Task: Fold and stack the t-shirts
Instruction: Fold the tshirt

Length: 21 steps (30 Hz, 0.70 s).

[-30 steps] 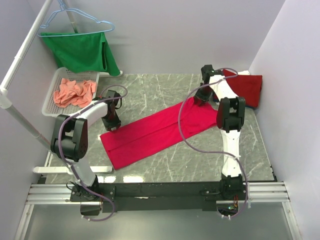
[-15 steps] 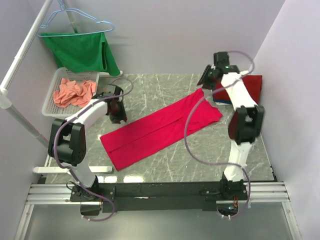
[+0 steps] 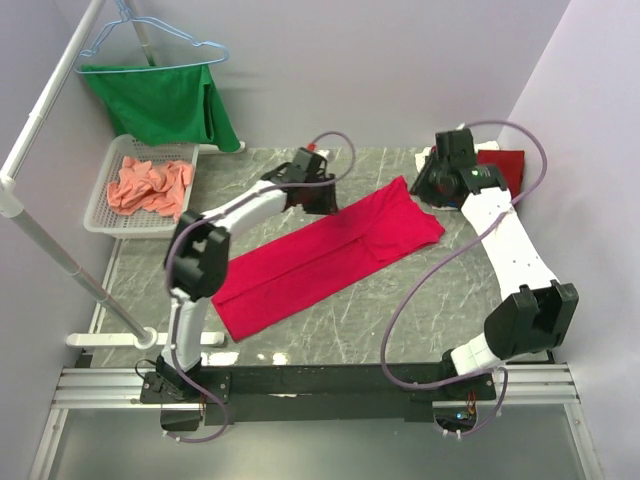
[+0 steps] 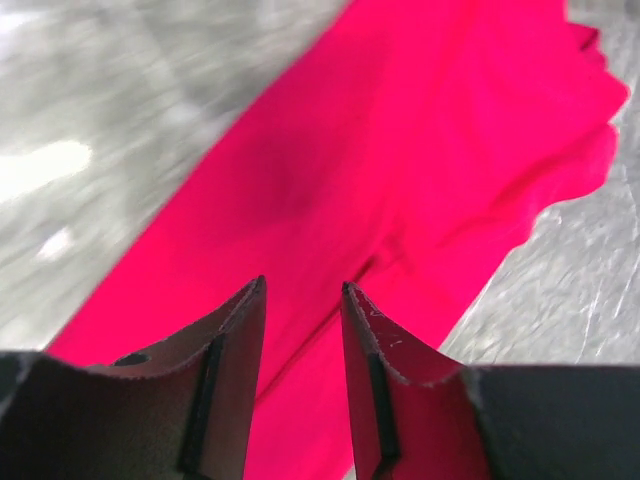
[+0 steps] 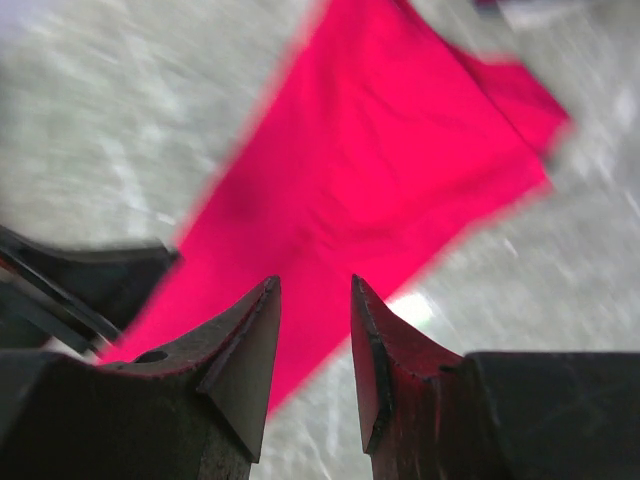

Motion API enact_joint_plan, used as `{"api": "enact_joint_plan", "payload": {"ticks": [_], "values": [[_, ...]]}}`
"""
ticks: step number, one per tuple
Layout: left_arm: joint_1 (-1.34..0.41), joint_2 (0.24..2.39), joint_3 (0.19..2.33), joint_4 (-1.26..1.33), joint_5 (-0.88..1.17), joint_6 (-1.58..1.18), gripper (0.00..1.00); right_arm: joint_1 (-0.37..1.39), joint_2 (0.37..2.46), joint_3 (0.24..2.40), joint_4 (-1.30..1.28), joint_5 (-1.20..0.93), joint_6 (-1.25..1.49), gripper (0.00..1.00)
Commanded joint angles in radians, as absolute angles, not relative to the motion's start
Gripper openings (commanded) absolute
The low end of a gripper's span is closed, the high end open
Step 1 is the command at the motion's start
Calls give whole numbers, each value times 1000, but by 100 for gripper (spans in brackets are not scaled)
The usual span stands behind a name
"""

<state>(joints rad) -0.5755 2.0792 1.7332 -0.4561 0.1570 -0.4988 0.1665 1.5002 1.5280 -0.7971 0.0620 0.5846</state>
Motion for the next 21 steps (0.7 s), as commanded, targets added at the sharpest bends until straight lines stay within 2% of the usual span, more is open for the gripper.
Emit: {"api": "enact_joint_plan", "payload": {"ticks": [1, 10, 15, 21], "values": [[-623, 2201, 1877, -322, 242, -500, 42, 163, 1402, 1416, -890, 111, 607, 41], [-773, 2451, 2089, -331, 92, -330, 44, 161, 1186, 1114, -873, 6, 623, 41], [-807, 2536, 2163, -365, 3, -308, 48, 163, 1134, 1095, -916, 31, 629, 41], [-828, 2634, 2267, -460, -268, -327, 54, 161, 1129, 1103, -925, 3, 626, 41]]}}
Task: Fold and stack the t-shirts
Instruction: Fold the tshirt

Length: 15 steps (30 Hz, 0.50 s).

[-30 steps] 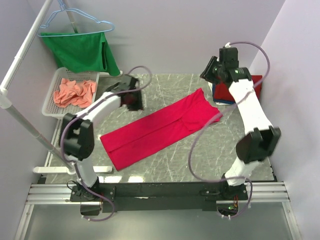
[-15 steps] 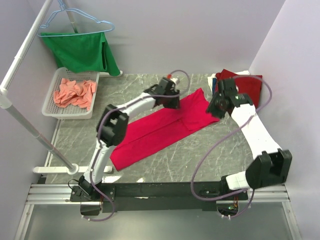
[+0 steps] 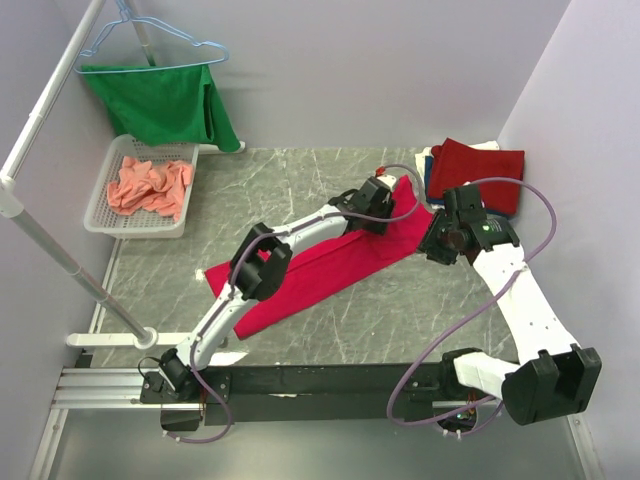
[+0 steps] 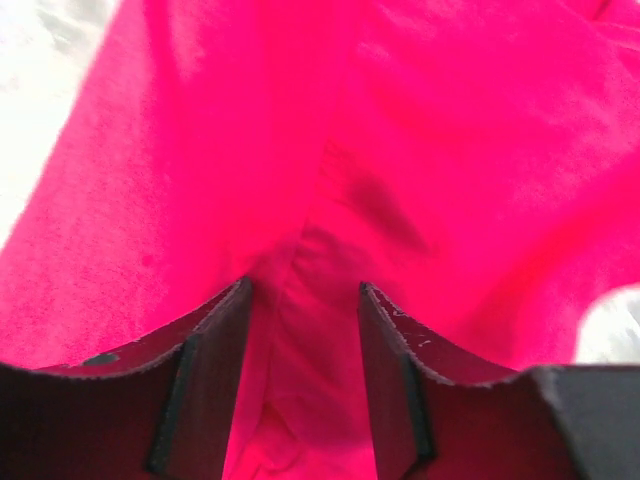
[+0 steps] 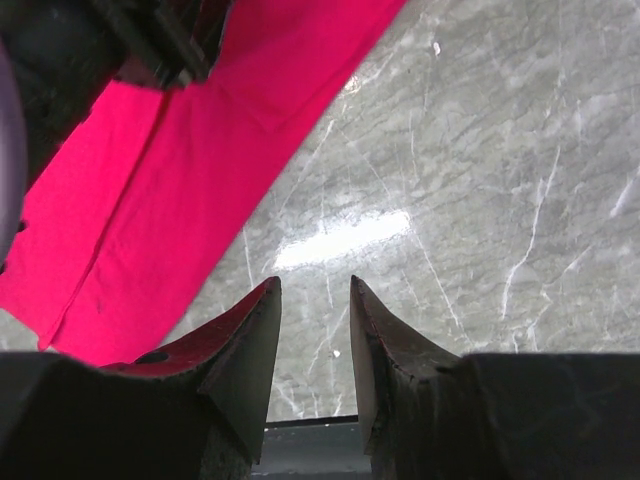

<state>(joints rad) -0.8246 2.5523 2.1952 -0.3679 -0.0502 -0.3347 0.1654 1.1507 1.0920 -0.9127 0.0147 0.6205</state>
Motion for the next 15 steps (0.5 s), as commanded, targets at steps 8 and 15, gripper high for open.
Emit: {"api": "enact_joint_plan", "payload": {"ticks": [8, 15], "values": [[-813, 2746, 2384, -592, -571, -336, 59, 161, 1181, 1115, -925, -28, 621, 40], [-736, 2753, 2385, -675, -635, -443, 59, 161, 1244, 1138, -922, -54, 618, 39]]}}
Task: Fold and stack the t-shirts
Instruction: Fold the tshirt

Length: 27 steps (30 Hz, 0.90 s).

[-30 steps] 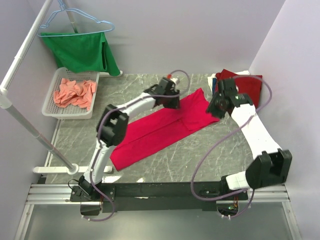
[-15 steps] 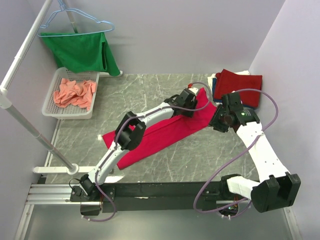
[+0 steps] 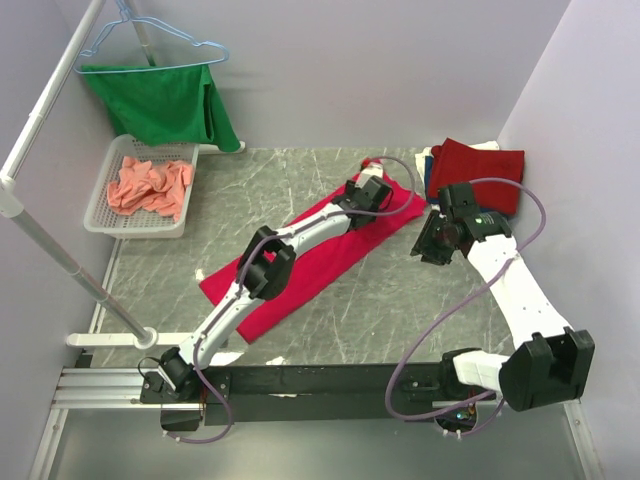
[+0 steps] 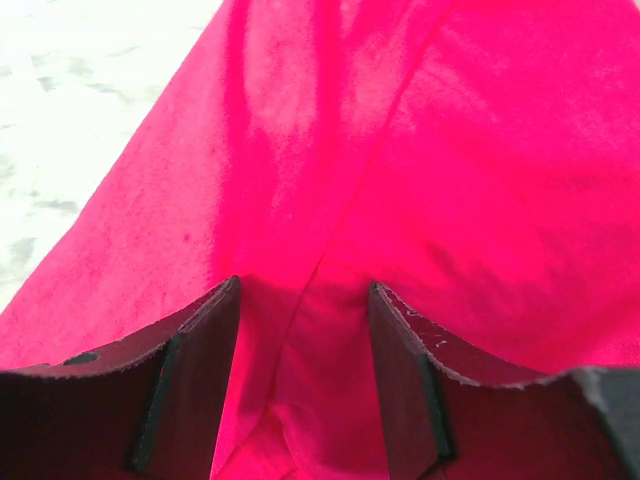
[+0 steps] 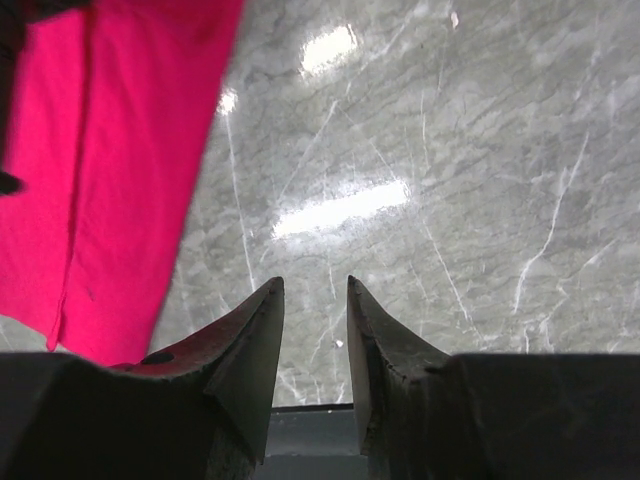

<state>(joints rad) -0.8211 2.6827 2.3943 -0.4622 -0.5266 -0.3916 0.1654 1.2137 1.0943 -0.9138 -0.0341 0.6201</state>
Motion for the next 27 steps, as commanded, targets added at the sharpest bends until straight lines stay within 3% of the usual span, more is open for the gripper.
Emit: {"api": "enact_joint_plan", "payload": {"ticks": [1, 10, 15, 21, 27], "values": [[-721, 2758, 2399, -719, -618, -460, 59, 163, 1252, 1141, -923, -55, 620, 38], [-568, 2732, 2392, -776, -535, -551, 58, 161, 1288, 1155, -914, -90, 614, 38], [-545, 2620, 2303, -584, -387, -454, 60, 202, 1336, 1163, -905, -104, 582, 39], [-508, 2404, 2204, -407, -408, -446, 62, 477, 1502, 1242, -897, -3, 541, 40], [-430, 2330, 2296, -570, -500, -503, 62, 741, 1725, 1441, -873, 31, 512, 40]]}}
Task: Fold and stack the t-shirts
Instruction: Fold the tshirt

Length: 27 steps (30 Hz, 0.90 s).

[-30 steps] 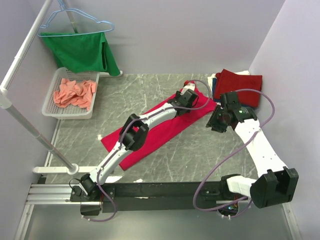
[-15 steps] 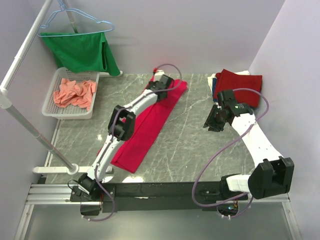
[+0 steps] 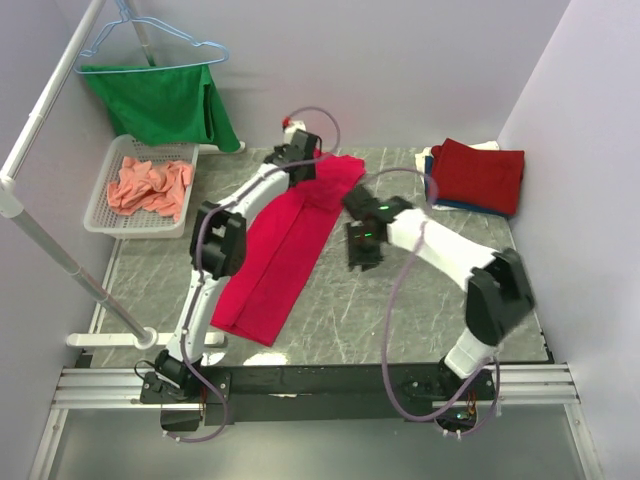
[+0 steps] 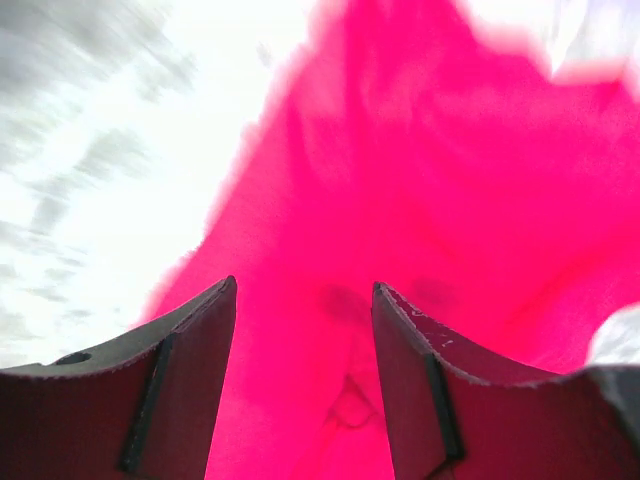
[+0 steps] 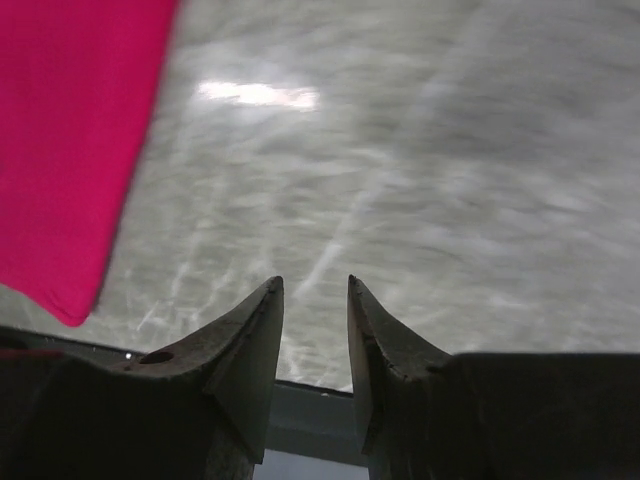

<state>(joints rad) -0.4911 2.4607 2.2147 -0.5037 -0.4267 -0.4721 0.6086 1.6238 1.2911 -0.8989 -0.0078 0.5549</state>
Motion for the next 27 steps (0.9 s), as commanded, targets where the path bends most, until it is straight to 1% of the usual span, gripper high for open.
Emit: {"api": "enact_joint_plan", "payload": {"ticks": [1, 3, 4, 7, 11, 14, 18, 22, 27], "values": [[-408, 2310, 2278, -613, -515, -508, 61, 768, 1788, 1475, -879, 29, 503, 40], [-387, 2278, 2228, -632, -514, -517, 61, 843, 1848, 1566, -891, 20, 477, 40], [-368, 2238, 2165, -638, -514, -522, 61, 862, 1899, 1592, -891, 8, 466, 40], [-330, 2179, 2068, -664, -480, -541, 60, 929, 1981, 1657, -871, -46, 417, 40], [-295, 2140, 2000, -722, -425, -557, 60, 979, 2094, 1747, -874, -67, 354, 40], [-272, 2120, 1956, -750, -393, -558, 59, 1011, 2190, 1871, -905, -89, 327, 39], [-245, 2086, 1887, -749, -344, -566, 59, 1045, 2261, 1930, -931, -81, 313, 39], [-229, 2059, 1832, -738, -322, -565, 58, 1054, 2276, 1875, -911, -83, 313, 39], [-224, 2043, 1807, -744, -310, -561, 57, 1055, 2250, 1711, -884, -64, 339, 38]]}}
